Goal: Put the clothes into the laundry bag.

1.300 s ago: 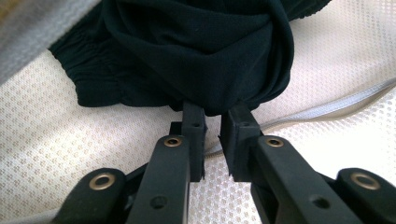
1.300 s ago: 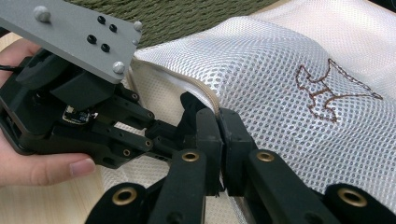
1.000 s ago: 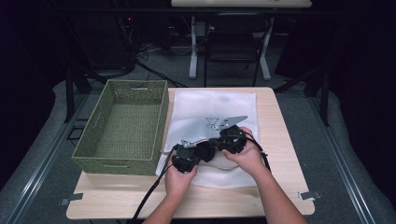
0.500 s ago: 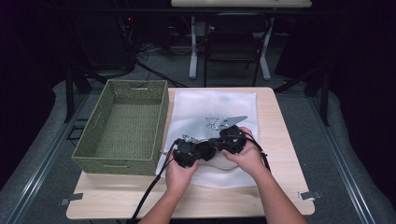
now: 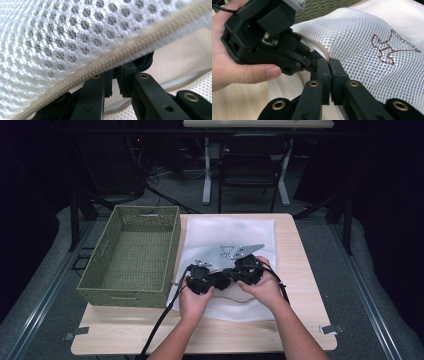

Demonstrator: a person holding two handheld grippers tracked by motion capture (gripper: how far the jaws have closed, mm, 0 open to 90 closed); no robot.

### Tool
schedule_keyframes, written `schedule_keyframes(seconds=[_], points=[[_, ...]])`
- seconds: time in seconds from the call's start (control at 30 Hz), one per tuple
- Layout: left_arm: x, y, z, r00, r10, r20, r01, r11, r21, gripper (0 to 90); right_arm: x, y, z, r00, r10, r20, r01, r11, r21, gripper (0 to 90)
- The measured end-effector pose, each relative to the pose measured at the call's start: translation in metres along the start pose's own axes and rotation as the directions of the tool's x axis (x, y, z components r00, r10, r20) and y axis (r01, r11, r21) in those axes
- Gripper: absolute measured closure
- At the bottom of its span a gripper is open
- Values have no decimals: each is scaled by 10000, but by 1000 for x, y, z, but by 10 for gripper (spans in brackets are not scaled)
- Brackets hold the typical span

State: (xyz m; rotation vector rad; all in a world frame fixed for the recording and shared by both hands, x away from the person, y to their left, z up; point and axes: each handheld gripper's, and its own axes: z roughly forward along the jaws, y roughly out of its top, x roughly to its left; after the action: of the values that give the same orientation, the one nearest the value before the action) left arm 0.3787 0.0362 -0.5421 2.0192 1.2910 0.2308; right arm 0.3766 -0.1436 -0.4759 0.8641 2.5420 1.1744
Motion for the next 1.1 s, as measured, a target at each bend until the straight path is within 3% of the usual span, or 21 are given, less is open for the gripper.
schedule_keyframes(seconds=[0.63,1.1], points=[[3,0,2,10000,-60,-71,60,10000,36,831,0,0,0,10000,6,-24,-6,10000,5,880],[1,-6,-9,9998,80,158,-78,9999,-119,748,-2,-1,0,10000,48,-33,-48,10000,-22,880]])
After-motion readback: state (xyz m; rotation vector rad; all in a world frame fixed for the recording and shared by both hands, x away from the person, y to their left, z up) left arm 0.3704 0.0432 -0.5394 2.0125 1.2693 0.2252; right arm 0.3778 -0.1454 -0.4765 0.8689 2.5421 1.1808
